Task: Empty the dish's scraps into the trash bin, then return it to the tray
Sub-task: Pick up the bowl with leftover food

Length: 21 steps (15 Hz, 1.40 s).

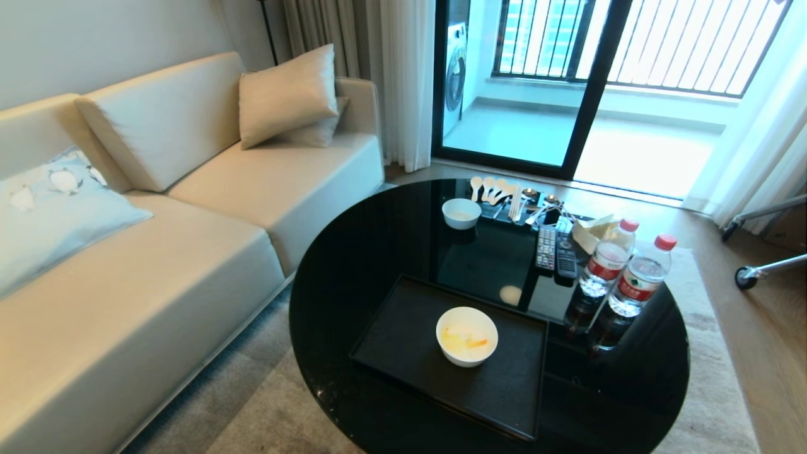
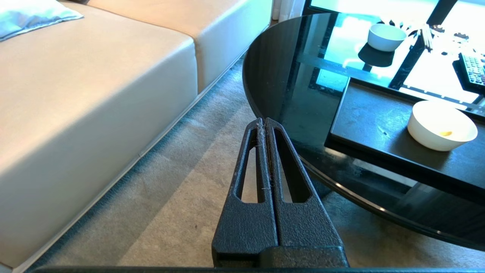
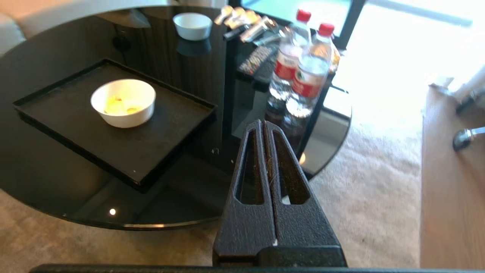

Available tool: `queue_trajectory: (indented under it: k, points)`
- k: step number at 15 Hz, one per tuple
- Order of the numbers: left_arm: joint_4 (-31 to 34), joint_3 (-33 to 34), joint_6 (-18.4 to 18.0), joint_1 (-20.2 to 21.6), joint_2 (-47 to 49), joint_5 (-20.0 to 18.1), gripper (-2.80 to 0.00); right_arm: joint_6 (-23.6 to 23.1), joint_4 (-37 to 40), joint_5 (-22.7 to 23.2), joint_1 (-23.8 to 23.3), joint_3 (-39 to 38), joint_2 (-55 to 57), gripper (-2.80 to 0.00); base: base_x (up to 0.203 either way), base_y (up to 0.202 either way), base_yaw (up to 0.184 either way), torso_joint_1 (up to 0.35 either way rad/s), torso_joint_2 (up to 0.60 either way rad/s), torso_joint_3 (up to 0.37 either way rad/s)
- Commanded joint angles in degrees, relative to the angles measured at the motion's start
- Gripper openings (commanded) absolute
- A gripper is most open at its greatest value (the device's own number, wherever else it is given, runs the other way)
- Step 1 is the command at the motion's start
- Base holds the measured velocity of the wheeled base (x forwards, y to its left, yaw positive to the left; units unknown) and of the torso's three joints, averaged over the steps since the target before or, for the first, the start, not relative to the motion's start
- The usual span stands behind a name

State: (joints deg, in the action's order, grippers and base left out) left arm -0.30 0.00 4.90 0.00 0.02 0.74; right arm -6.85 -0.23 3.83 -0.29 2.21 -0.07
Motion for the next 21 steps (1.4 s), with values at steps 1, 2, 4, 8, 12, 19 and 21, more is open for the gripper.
queue_trajectory:
  k: [1,2,4,8,12,19,21]
  points:
    - [-0.05,0.0,0.03,0.0,-0.02,0.05,-2.8,-2.48,1.03,4.05,0.02,4.32,0.4,-2.8,0.0,0.0,0.0,0.0,0.0,0.0]
    - [-0.05,0.0,0.1,0.0,-0.02,0.05,-2.8,-4.42,2.28,5.82,0.03,6.75,1.38,-2.8,0.0,0.0,0.0,0.0,0.0,0.0]
    - [-0.05,0.0,0.1,0.0,-0.02,0.05,-2.8,-7.19,4.32,8.83,0.06,11.17,5.7,-2.8,0.0,0.0,0.0,0.0,0.0,0.0]
    - [-0.05,0.0,0.02,0.0,-0.02,0.05,-2.8,-10.47,4.57,13.35,0.05,18.24,19.99,-2.8,0.0,0.0,0.0,0.0,0.0,0.0]
    - [-0.05,0.0,0.02,0.0,-0.02,0.05,-2.8,-14.07,4.42,20.03,0.06,26.77,36.09,-2.8,0.0,0.0,0.0,0.0,0.0,0.0]
    - [-0.05,0.0,0.07,0.0,-0.02,0.05,-2.8,-13.65,4.34,23.78,7.58,42.53,65.61,-2.8,0.0,0.0,0.0,0.0,0.0,0.0]
    - [-0.05,0.0,0.11,0.0,-0.02,0.05,-2.8,-9.91,4.36,23.19,11.92,45.92,71.67,-2.8,0.0,0.0,0.0,0.0,0.0,0.0]
